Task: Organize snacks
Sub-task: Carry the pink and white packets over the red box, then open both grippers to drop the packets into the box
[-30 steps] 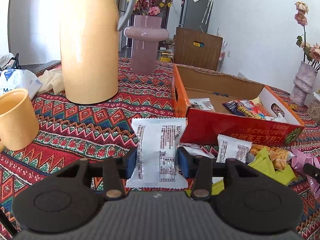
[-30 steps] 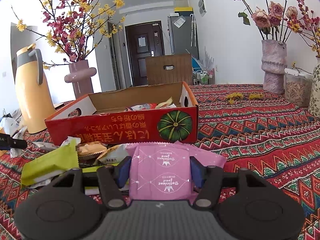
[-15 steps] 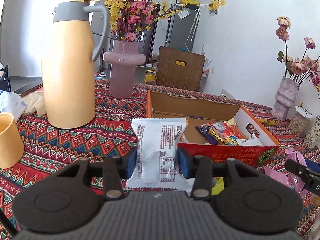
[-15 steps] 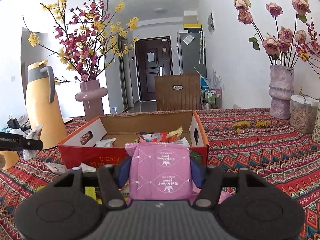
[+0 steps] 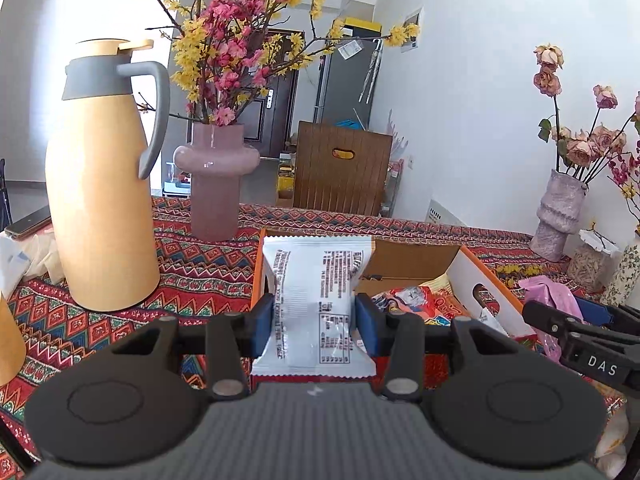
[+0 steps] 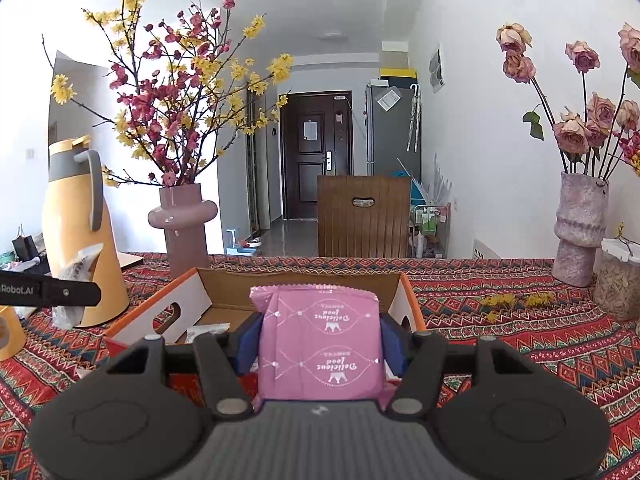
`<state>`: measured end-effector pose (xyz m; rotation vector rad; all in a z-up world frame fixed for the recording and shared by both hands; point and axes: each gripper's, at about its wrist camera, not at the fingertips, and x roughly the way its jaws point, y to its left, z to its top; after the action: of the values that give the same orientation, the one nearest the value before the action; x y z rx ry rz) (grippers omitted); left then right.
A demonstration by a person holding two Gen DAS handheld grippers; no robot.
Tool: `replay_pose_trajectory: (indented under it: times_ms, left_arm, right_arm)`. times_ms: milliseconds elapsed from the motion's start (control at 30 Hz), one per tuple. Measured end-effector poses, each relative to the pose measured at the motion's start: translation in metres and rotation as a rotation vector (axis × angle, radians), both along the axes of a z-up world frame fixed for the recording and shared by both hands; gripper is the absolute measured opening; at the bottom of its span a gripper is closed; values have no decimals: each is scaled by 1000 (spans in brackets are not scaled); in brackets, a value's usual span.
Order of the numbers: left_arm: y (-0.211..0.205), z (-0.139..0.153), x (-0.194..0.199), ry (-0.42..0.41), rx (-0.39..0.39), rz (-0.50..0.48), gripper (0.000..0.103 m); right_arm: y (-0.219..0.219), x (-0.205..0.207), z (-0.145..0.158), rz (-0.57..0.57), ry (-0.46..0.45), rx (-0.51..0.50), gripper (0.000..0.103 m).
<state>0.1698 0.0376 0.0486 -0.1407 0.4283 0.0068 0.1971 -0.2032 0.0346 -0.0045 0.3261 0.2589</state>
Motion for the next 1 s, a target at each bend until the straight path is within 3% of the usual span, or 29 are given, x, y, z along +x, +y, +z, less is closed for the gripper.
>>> replay_pose_trajectory:
  times_ms: [400,667,1000]
  left_arm:
    - [-10,1,44,1,6,46,44]
    - [-13,-15,74,31,31,99,44]
    - [-12,-36,87,39,56,126,44]
  right_arm:
    - [17,58,8,-7,6,-18,60]
    - [29,97,-12,-45,56,-40,60]
    - [27,109,-33,-49,76,-23,60]
